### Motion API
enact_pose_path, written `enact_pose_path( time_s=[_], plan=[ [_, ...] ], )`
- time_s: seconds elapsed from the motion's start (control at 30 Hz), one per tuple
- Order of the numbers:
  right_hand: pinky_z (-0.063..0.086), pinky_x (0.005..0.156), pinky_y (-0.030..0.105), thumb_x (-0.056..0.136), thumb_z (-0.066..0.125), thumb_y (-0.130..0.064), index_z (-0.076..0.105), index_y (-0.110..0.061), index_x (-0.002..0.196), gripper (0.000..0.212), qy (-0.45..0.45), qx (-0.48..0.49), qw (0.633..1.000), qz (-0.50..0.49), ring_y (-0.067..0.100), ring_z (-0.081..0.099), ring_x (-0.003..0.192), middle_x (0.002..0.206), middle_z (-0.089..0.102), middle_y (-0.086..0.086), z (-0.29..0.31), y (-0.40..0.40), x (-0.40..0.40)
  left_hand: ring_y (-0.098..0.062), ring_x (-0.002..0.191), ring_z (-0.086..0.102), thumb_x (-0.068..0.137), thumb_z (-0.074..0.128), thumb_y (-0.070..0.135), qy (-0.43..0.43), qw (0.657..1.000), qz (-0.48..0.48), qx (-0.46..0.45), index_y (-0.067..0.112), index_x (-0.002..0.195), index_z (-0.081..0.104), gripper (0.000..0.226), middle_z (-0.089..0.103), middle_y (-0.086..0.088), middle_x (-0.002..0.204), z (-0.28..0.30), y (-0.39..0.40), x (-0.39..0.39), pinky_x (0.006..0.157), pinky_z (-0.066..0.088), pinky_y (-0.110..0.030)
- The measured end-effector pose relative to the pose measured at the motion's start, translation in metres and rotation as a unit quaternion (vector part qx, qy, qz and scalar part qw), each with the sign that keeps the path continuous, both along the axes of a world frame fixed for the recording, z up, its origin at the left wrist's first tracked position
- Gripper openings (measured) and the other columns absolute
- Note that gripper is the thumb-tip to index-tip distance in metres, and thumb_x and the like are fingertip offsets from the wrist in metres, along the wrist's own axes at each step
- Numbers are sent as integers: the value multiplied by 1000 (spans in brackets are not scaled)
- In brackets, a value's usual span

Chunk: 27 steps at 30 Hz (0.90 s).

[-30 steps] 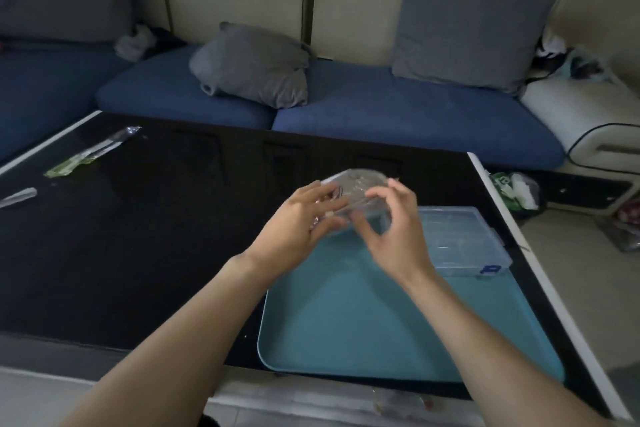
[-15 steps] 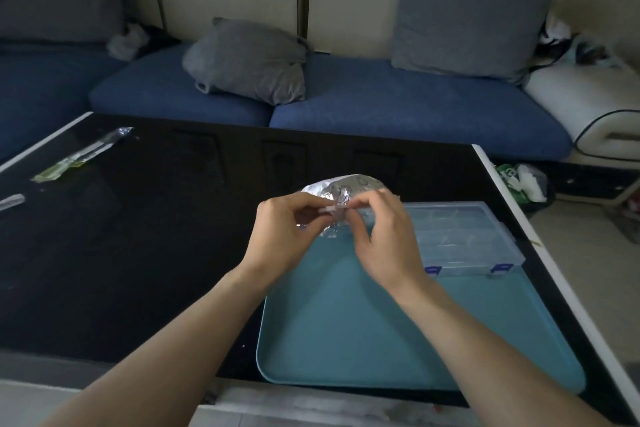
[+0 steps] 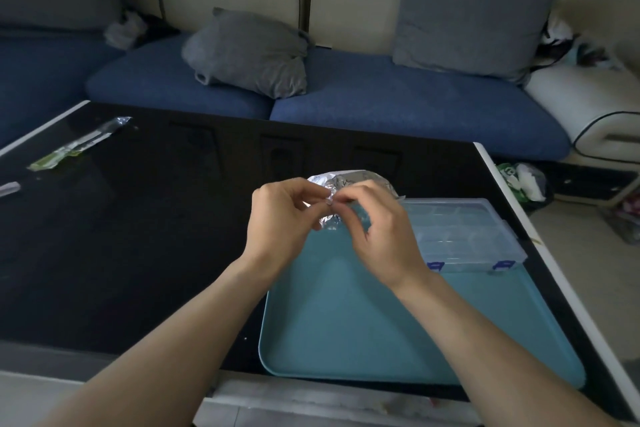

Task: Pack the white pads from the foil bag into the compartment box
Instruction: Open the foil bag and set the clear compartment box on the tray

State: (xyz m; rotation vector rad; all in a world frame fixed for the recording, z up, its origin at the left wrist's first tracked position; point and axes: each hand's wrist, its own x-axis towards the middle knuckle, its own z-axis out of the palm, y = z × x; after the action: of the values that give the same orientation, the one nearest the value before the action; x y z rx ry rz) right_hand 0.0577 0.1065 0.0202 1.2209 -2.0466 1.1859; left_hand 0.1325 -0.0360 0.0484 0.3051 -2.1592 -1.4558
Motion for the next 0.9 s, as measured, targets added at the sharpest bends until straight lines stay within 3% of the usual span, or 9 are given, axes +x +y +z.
enact_pose_path(
  time_s=[0.17,0.27,0.33,0.4,0.53,0.6,0.67,0.77,0.9],
  plan=[
    [45,86,43,99,54,-23,65,-12,97,15,-24,38,998,-49,19,56,98,100,63,-2,-6,3,-8,-24,60,67,80,81,11,-2,1000,10,-27,23,77,74,15,72,3,71,-3,-4,0,59,56,-39],
    [44,85,46,98,57,-22,65,-15,98,10,-44,67,993,-89,21,54,101,104,62,-3,-12,15,-23,-19,63,67,84,75,8,-1,999,36,-33,19,81,71,12,69,2,72,-4,-13,-1,60,55,-34],
    [45,84,49,97,60,-19,65,-16,98,7,-54,81,991,-92,22,54,101,105,61,-2,-16,19,-29,-8,64,61,86,72,8,-10,997,36,-71,17,84,68,10,66,5,76,-7,-15,0,59,49,-25],
    [47,84,51,98,60,-16,64,-15,99,3,-66,88,990,-83,23,54,100,105,59,-1,-21,19,-30,-4,71,58,87,69,8,-9,992,27,-122,15,86,64,8,61,7,82,-11,-14,1,64,47,-24],
    [48,83,52,97,57,-16,63,-15,100,6,-43,81,993,-76,25,57,98,105,60,0,-23,12,-22,-15,102,56,82,73,25,17,963,-4,-270,17,98,66,19,60,4,107,-16,-15,0,88,44,-32],
    [49,83,50,97,57,-20,63,-15,99,8,-19,85,994,-72,26,58,99,105,62,0,-23,5,-15,-17,102,61,83,75,22,17,952,-30,-305,15,93,70,13,66,2,107,-16,-16,-1,89,45,-32],
    [49,83,48,97,56,-23,63,-15,99,11,-6,87,994,-66,25,58,100,105,62,-1,-23,0,-9,-19,95,65,85,75,14,9,952,-37,-302,13,87,70,6,69,1,101,-17,-18,0,83,49,-33],
    [47,84,45,97,52,-29,64,-16,98,17,-2,88,994,-68,23,57,100,105,60,-1,-20,2,-11,-20,98,67,87,72,11,-6,959,-33,-280,12,86,67,5,71,1,108,-17,-21,2,84,53,-38],
    [48,84,41,95,65,-18,66,-17,98,3,-19,105,988,-115,25,53,104,110,55,1,-22,9,-24,-20,105,68,89,69,8,-18,963,-23,-267,8,86,65,5,72,-2,112,-13,-24,5,87,54,-36]
  ],
)
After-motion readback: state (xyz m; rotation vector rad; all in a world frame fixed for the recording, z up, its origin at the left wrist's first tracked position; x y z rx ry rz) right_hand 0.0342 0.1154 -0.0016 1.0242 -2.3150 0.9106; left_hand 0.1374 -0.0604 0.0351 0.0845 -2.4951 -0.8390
